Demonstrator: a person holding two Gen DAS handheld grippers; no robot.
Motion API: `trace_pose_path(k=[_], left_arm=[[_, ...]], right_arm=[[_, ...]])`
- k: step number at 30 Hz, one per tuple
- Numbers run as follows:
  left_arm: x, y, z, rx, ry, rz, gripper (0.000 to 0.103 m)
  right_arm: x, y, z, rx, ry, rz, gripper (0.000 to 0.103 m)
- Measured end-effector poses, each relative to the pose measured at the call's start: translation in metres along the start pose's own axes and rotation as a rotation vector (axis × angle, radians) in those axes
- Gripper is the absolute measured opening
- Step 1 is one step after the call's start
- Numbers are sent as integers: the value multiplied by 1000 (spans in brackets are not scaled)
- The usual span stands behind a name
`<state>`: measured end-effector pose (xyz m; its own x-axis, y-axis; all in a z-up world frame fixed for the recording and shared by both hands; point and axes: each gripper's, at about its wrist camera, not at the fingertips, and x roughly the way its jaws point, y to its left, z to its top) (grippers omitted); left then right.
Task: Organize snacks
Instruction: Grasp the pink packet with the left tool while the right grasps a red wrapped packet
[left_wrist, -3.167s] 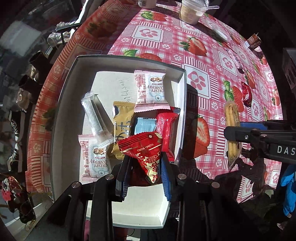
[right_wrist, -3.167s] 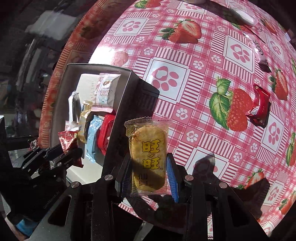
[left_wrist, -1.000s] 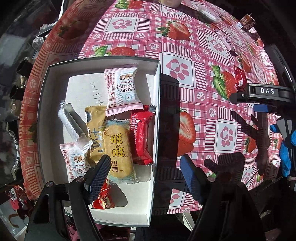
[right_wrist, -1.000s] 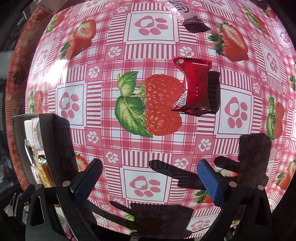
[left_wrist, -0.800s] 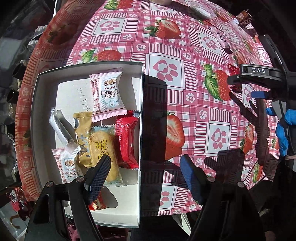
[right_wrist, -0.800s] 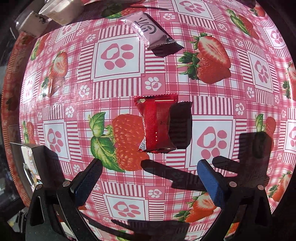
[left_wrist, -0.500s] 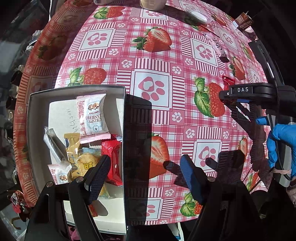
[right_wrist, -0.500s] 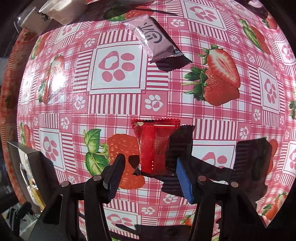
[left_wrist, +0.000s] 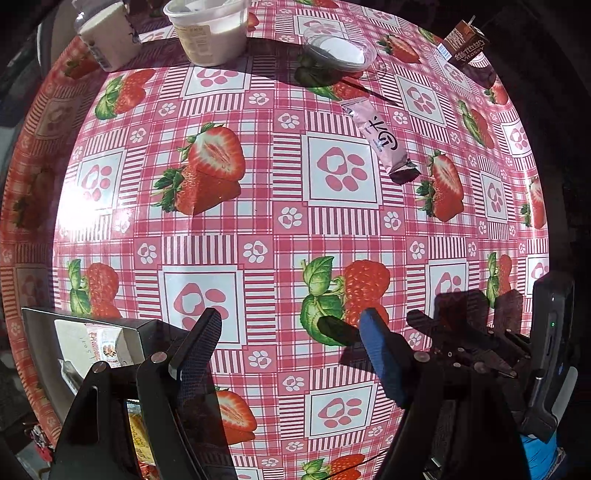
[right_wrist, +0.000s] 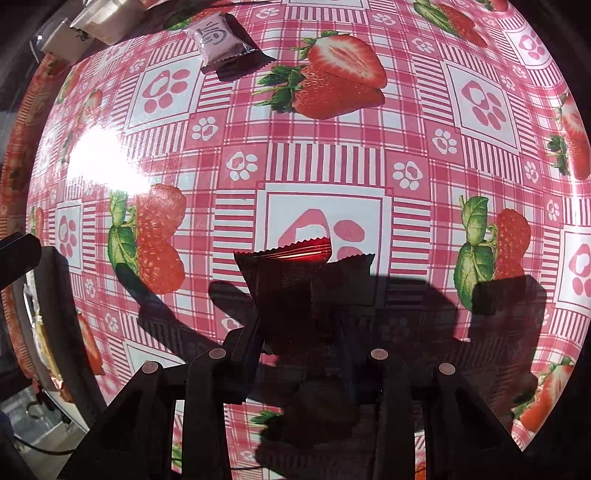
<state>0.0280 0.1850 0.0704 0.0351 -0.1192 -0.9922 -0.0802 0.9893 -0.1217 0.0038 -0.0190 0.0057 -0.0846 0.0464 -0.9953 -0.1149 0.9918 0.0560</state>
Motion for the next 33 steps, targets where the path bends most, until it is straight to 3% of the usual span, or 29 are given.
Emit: trace_pose_path(k=[4,5,6,8,12,16,22,26,28,31,32,33], left_arm=[[13,-19,28,8,1,0,80],[17,-23,34,4,4,-2,80],[21,-26,40,-2,6,-7,80],[30,-31,51,-20,11,-19,80],[41,-37,71,-73,4,-49,80],[49,-46,93,-106,-20,-42,80],[71,-64,124,-113,-37,33,81],[79,-76,134,-99,-38,123,81],[78,-80,134,-88,-50,128,78],[74,-92,132,-35,-85,129,53],[72,-95,129,-3,-92,134,36],[72,-99,124,31,-94,141,27]], right_arm=[[4,-23,-27,6,12,-15,40],[4,-26,-31,5,13,-23,50],[5,-30,-36,9,9,-38,75],[5,-38,-44,20,-22,-60,102],[23,-53,-68,60,30,-23,102],[26,-54,-82,34,-17,-62,103],[27,-48,-86,31,-23,-62,103],[24,-44,-84,30,-24,-63,103],[19,-32,-80,28,-26,-64,103],[18,-27,-81,25,-24,-65,103],[18,-26,-81,25,-23,-65,103],[17,-28,-81,26,-23,-65,103]])
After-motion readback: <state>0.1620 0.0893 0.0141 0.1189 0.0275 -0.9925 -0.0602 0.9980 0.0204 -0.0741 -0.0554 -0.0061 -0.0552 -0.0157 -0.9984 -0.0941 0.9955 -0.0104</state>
